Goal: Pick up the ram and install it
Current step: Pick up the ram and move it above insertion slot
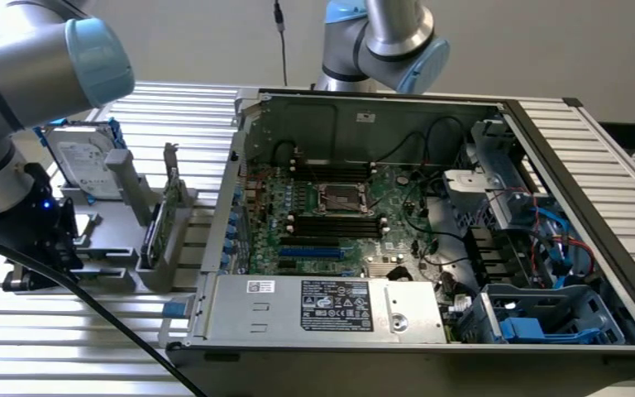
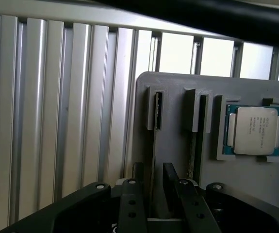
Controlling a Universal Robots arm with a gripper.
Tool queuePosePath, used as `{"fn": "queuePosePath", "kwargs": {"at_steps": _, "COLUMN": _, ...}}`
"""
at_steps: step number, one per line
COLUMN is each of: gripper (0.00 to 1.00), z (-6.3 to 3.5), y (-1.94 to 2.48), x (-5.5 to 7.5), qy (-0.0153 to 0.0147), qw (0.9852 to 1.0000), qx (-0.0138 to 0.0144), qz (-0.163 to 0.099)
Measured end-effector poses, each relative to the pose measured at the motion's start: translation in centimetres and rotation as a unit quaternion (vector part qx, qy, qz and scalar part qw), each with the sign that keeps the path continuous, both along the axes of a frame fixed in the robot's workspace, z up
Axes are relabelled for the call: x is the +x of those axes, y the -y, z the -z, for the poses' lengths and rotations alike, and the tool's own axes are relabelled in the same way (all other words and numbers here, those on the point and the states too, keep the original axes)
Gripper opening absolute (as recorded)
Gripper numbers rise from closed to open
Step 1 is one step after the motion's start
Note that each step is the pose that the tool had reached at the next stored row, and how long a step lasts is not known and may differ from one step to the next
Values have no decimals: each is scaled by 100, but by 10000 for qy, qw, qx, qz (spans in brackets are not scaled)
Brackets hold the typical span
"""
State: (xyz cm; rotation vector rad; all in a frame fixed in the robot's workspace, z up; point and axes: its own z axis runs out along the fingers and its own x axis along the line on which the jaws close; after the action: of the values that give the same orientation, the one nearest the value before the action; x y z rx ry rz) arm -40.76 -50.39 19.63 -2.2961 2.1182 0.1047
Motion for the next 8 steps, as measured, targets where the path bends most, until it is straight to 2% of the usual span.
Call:
{"fn": "queuePosePath", "kwargs": {"at_steps": 3, "gripper": 29, "z": 1, "y": 6, "x": 1, "qy": 0, "qw": 10000, "qx": 21, "qz": 0}}
{"fn": "queuePosePath", "kwargs": {"at_steps": 4, "gripper": 21, "z": 0, "y": 8, "x": 0, "qy": 0, "qw": 10000, "qx": 28, "qz": 0}}
{"fn": "queuePosePath", "kwargs": {"at_steps": 8, "gripper": 21, "z": 1, "y": 14, "x": 0, "qy": 0, "qw": 10000, "qx": 66, "qz": 1}}
